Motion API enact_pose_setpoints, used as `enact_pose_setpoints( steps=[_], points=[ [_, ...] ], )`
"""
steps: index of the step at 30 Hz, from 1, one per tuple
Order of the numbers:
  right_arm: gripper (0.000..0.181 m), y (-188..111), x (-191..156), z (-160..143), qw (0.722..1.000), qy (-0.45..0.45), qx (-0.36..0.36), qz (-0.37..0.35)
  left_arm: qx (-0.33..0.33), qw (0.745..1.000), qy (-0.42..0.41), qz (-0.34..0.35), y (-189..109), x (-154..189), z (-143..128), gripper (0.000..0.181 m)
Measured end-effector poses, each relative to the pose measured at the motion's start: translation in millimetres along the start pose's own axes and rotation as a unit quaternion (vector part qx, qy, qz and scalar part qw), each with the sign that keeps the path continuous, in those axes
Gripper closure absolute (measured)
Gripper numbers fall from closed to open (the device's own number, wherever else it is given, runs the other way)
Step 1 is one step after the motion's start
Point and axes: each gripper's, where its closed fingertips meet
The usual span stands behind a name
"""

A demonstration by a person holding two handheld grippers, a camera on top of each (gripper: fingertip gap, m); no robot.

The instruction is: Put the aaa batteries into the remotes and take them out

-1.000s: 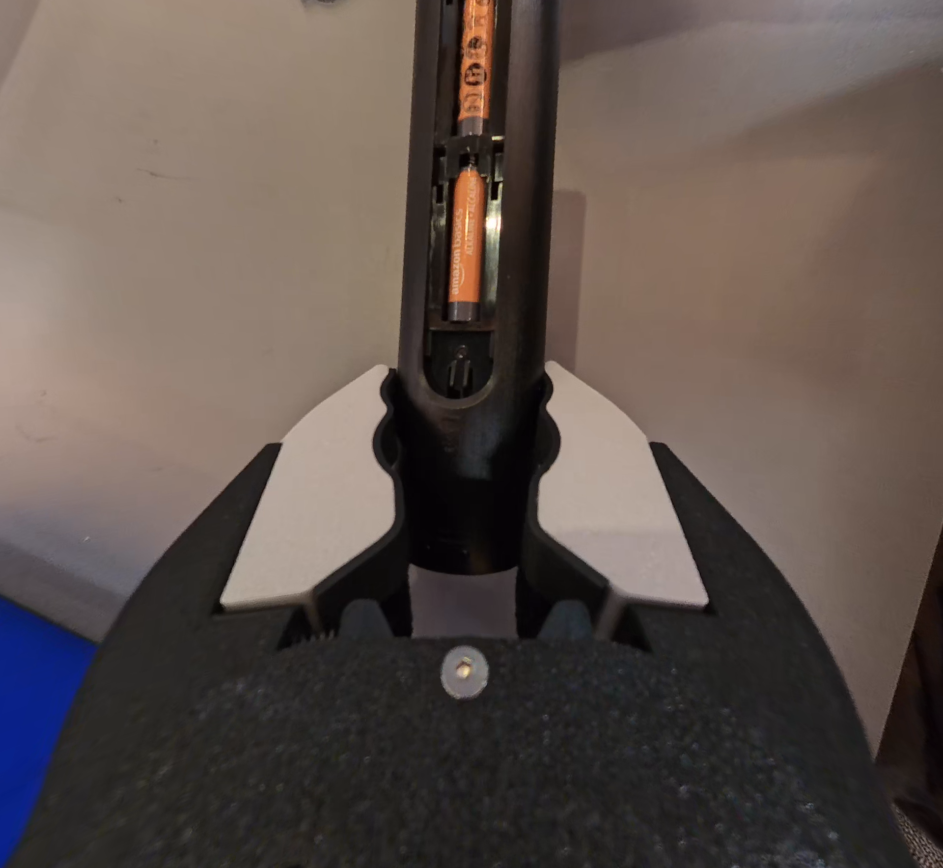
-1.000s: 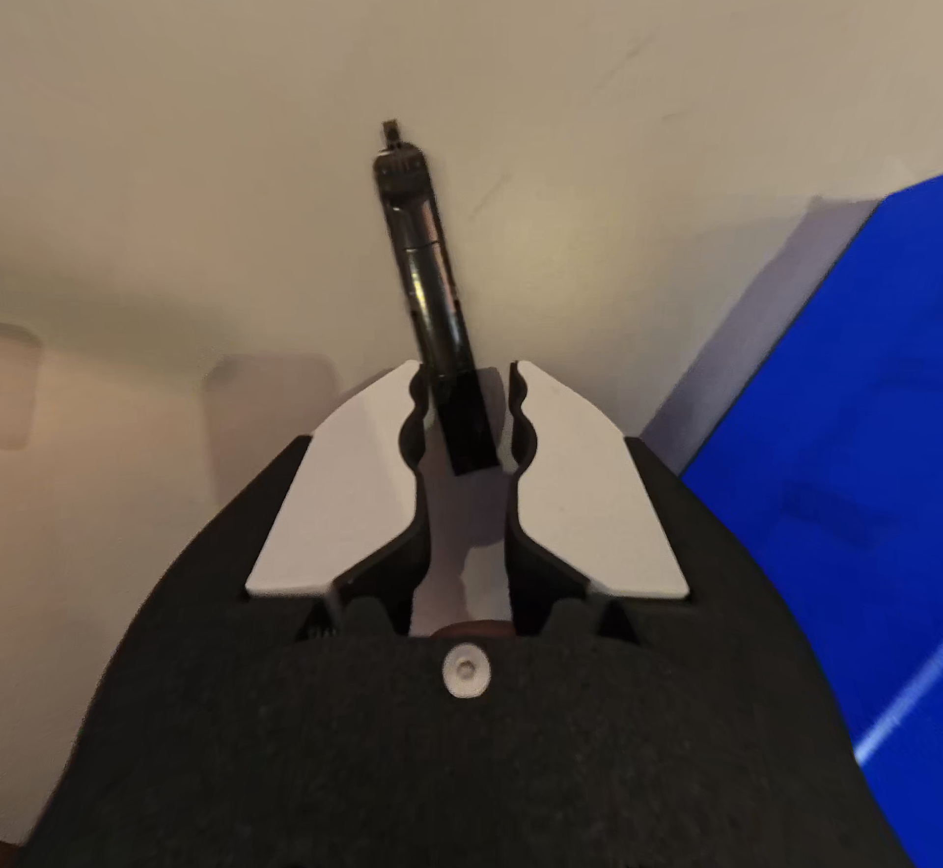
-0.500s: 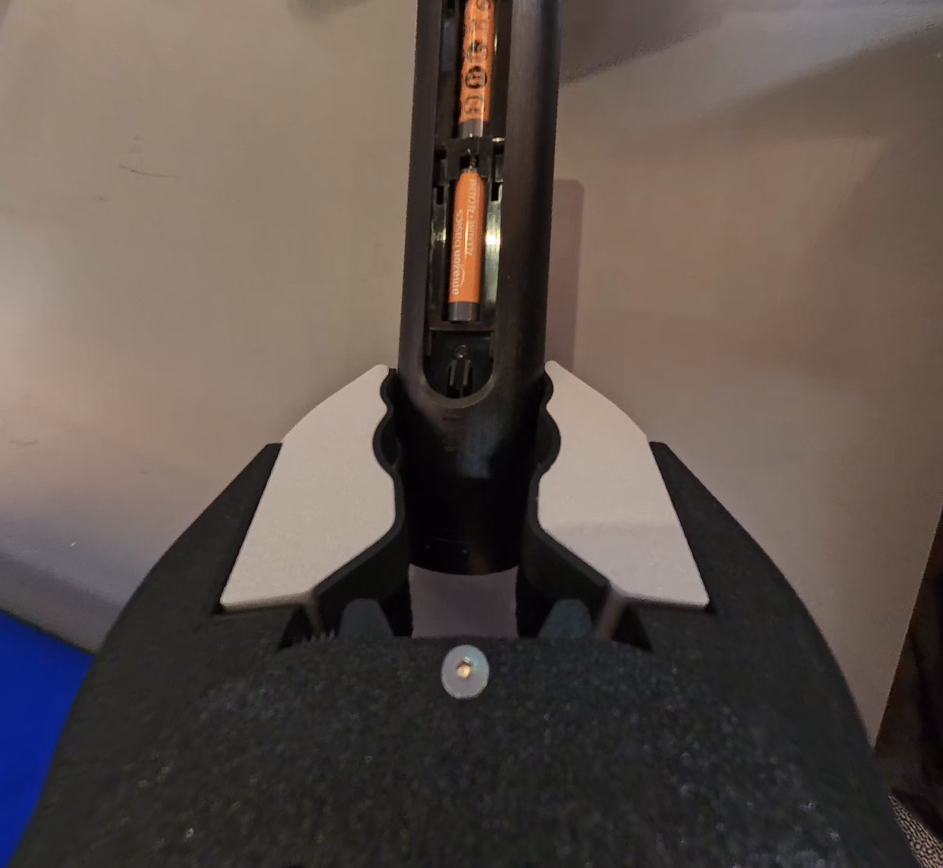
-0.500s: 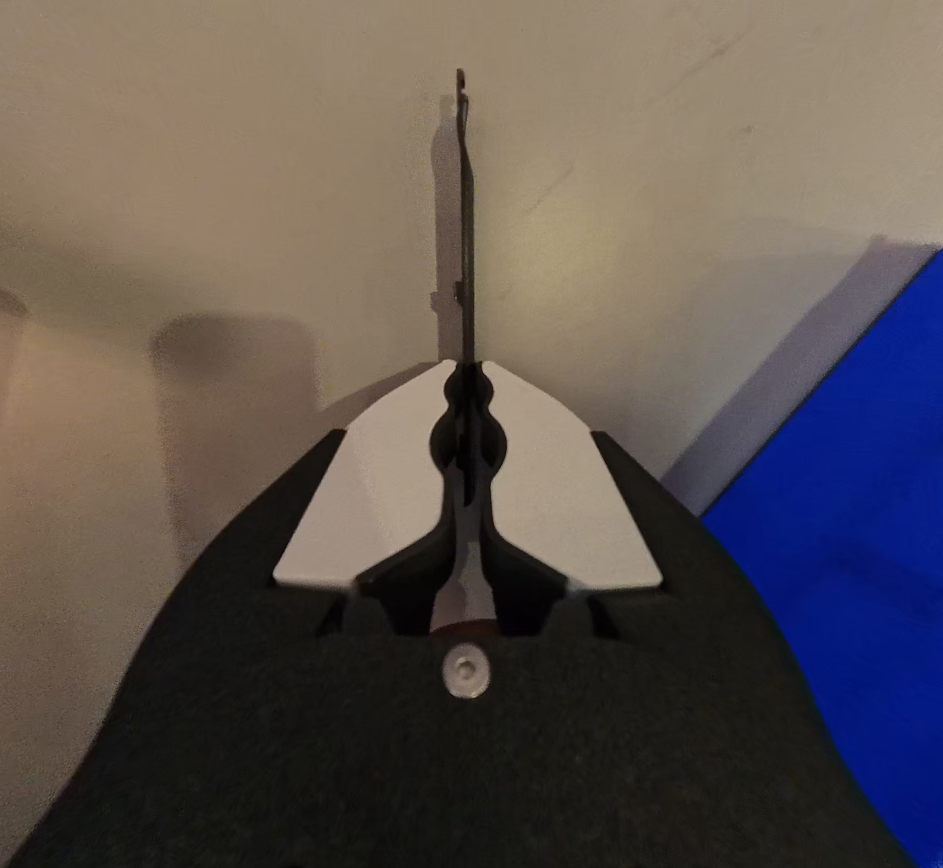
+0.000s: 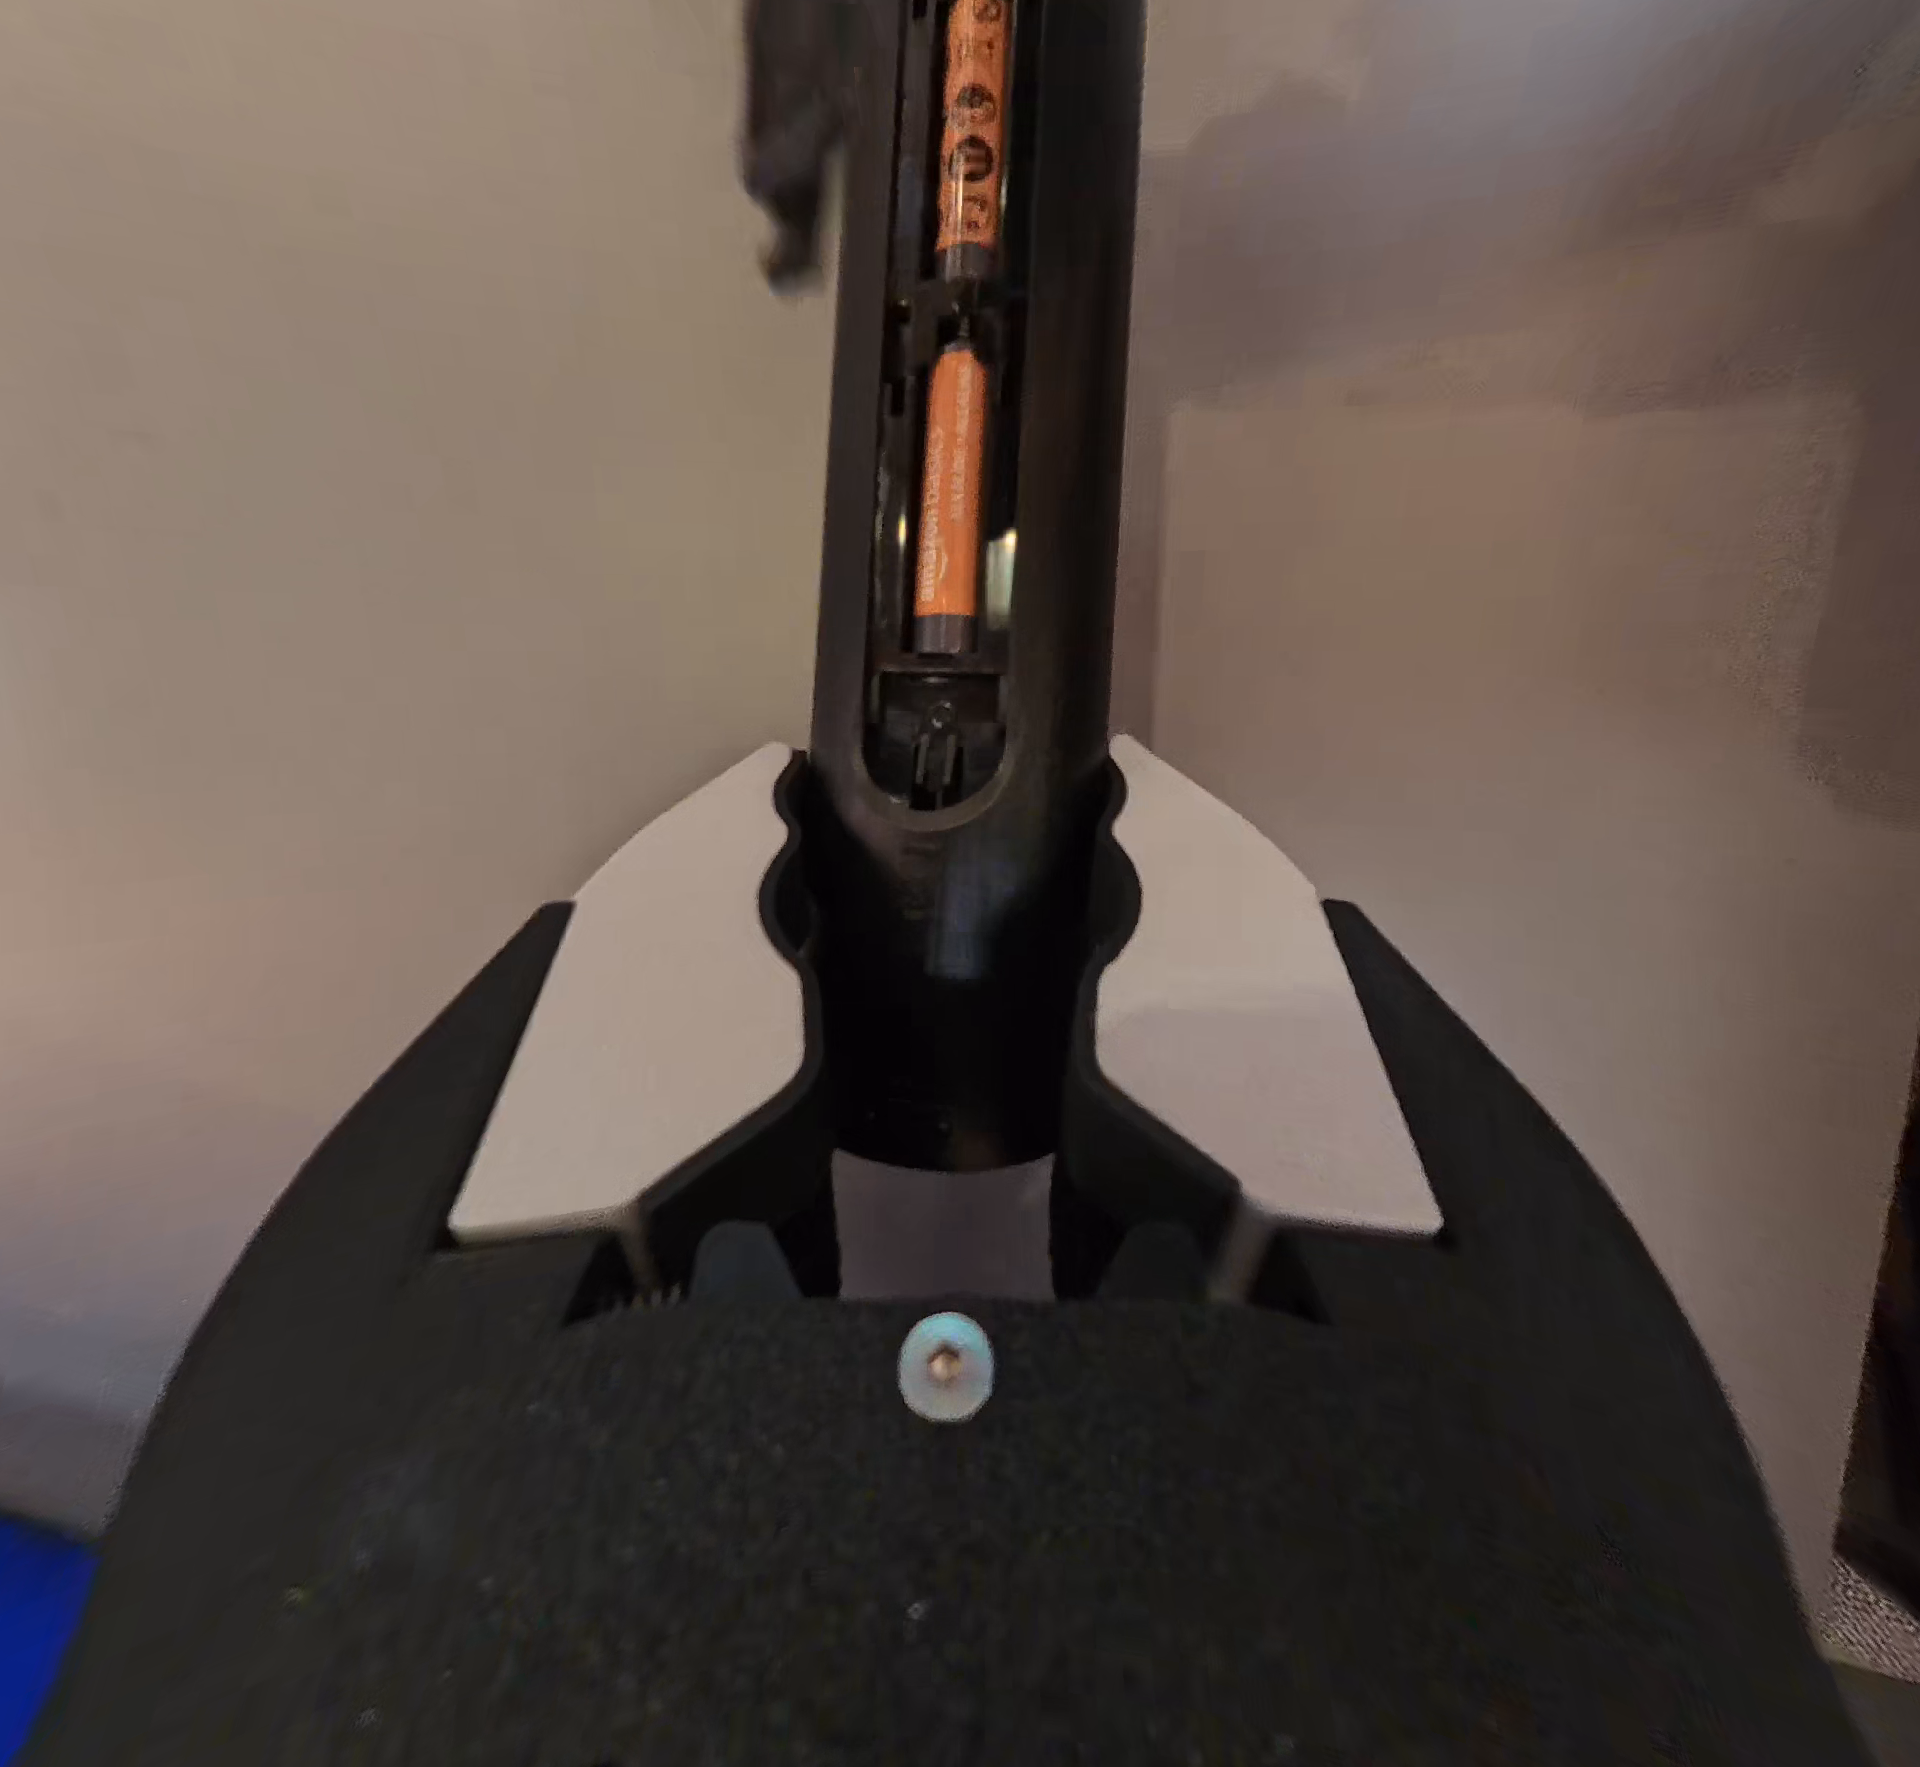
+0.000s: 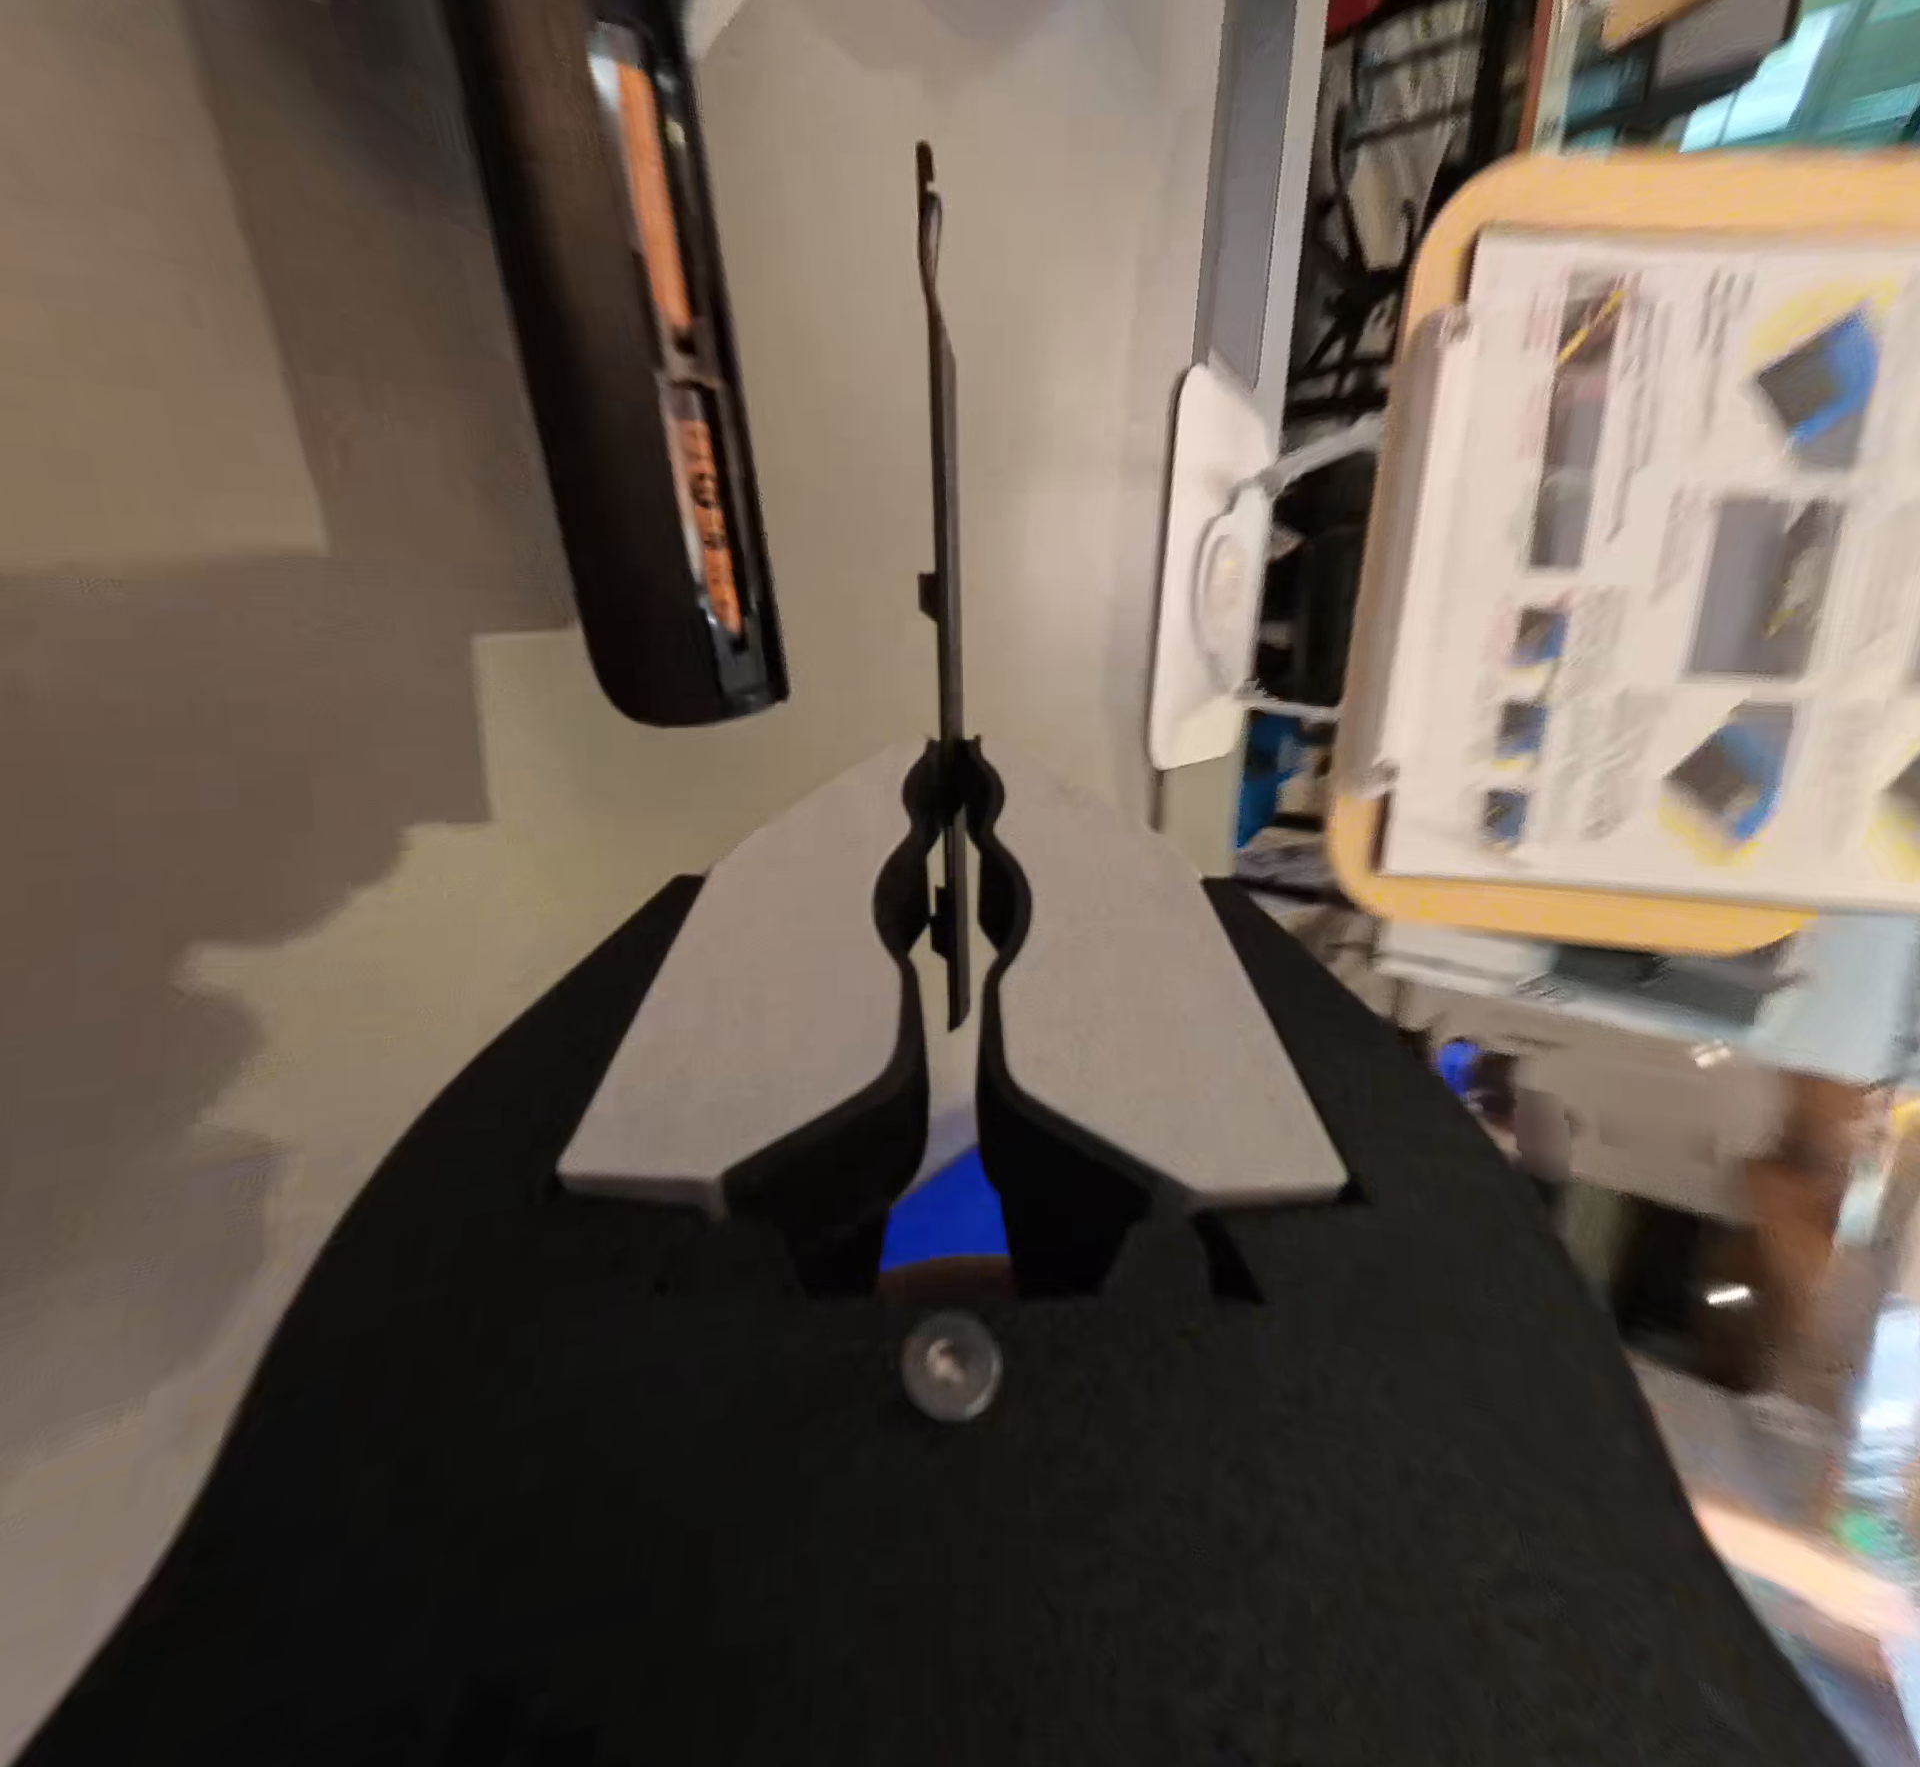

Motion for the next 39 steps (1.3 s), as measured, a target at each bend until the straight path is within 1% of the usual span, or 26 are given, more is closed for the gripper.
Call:
enact_pose_setpoints(
  steps=[3, 7, 8, 12, 16, 21, 23, 26, 30, 33, 37, 39],
  points=[
    [0.178, -3, 1, 15, 0.996, -0.087, 0.003, -0.019, 0.016, 1.000, 0.007, -0.011, 1, -3, 11, 0.130],
    [0.178, 4, -2, 15, 0.989, -0.144, -0.025, -0.013, 0.015, 1.000, 0.021, -0.014, 3, -4, 21, 0.131],
    [0.178, 4, -2, 16, 0.988, -0.152, -0.022, -0.017, 0.012, 1.000, 0.024, -0.012, 3, -4, 23, 0.131],
    [0.178, 6, -3, 18, 0.983, -0.180, -0.027, -0.028, 0.009, 0.999, 0.030, -0.012, 4, -3, 28, 0.131],
    [0.178, 6, -11, 18, 0.980, -0.195, -0.026, -0.009, 0.001, 0.999, 0.034, -0.008, 4, -3, 28, 0.130],
    [0.177, 2, -17, 20, 0.981, -0.196, -0.006, 0.015, 0.008, 0.999, 0.032, -0.007, 4, -3, 29, 0.131],
    [0.170, 2, -23, 20, 0.980, -0.197, -0.001, 0.032, 0.014, 0.999, 0.032, -0.011, 4, -2, 31, 0.130],
    [0.167, 1, -27, 19, 0.978, -0.199, 0.003, 0.057, 0.013, 0.999, 0.035, -0.012, 5, -1, 31, 0.130],
    [0.160, -2, -24, 17, 0.979, -0.189, 0.009, 0.077, 0.020, 0.999, 0.030, -0.019, 5, 1, 30, 0.130],
    [0.157, -4, -21, 11, 0.983, -0.158, 0.014, 0.097, 0.022, 0.999, 0.028, -0.016, 3, 0, 28, 0.130],
    [0.153, -14, -12, 5, 0.990, -0.076, 0.028, 0.116, 0.035, 0.999, 0.024, -0.016, 0, -1, 28, 0.130],
    [0.153, -22, -6, 3, 0.991, 0.002, 0.042, 0.125, 0.044, 0.999, 0.023, -0.011, -2, -2, 30, 0.130]
  ],
)
Point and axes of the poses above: each gripper's, where its closed fingertips meet, y out along the fingers, z out of its top, x = y × z across the jaws, and after that the axes turned 9 degrees about y, right-handed
